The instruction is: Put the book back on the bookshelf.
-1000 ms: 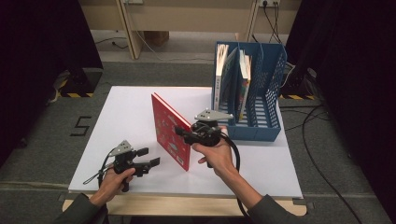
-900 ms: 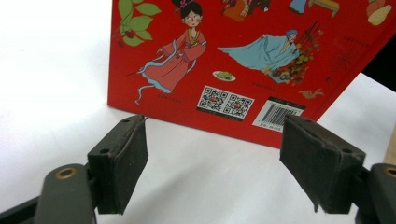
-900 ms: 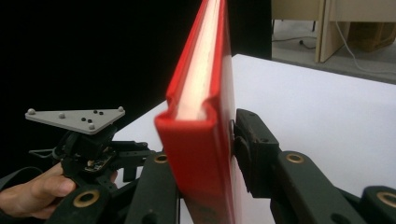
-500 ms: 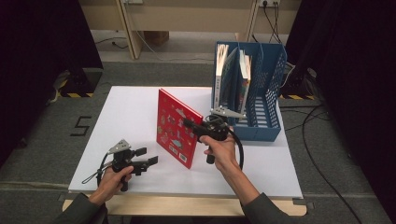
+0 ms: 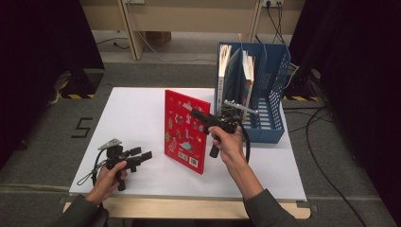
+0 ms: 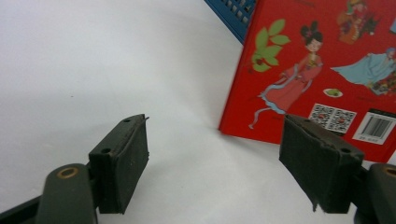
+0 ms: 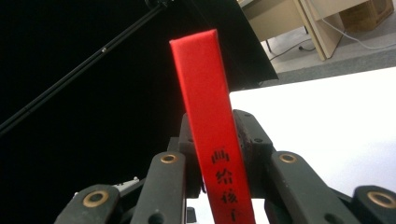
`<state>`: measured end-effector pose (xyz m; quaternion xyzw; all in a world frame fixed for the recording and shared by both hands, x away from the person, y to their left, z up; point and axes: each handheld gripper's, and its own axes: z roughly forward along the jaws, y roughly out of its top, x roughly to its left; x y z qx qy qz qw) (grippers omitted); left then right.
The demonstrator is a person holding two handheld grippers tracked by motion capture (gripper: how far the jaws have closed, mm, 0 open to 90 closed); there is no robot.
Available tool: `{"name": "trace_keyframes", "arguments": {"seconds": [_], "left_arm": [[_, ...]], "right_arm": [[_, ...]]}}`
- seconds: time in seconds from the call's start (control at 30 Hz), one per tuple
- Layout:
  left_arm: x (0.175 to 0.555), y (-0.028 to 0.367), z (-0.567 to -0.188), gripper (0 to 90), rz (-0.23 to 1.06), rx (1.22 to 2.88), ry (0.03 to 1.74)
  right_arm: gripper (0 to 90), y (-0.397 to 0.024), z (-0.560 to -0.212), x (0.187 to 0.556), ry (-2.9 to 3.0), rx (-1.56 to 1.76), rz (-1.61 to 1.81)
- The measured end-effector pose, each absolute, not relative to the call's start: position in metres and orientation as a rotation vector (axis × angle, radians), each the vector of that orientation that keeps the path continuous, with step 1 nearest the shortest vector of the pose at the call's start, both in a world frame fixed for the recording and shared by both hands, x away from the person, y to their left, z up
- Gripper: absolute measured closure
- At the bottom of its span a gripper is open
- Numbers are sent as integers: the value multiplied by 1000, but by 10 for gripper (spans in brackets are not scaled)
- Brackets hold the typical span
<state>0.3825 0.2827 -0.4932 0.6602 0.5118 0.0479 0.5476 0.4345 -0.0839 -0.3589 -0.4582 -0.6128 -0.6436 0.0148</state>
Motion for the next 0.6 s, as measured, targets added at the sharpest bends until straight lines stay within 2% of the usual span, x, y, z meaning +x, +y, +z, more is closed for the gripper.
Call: {"name": "trace_keyframes", "arguments": {"seconds": [0.4,0.6], "left_arm": [[389,293,-495,232,125,1537,1251],[392,297,-492,232,321,1636,1248]], "right_arm": [[743,-135,-319,417,-1902,-1475,-2093],[744,-169,-297,403,-1888,-1532,-2151]]}}
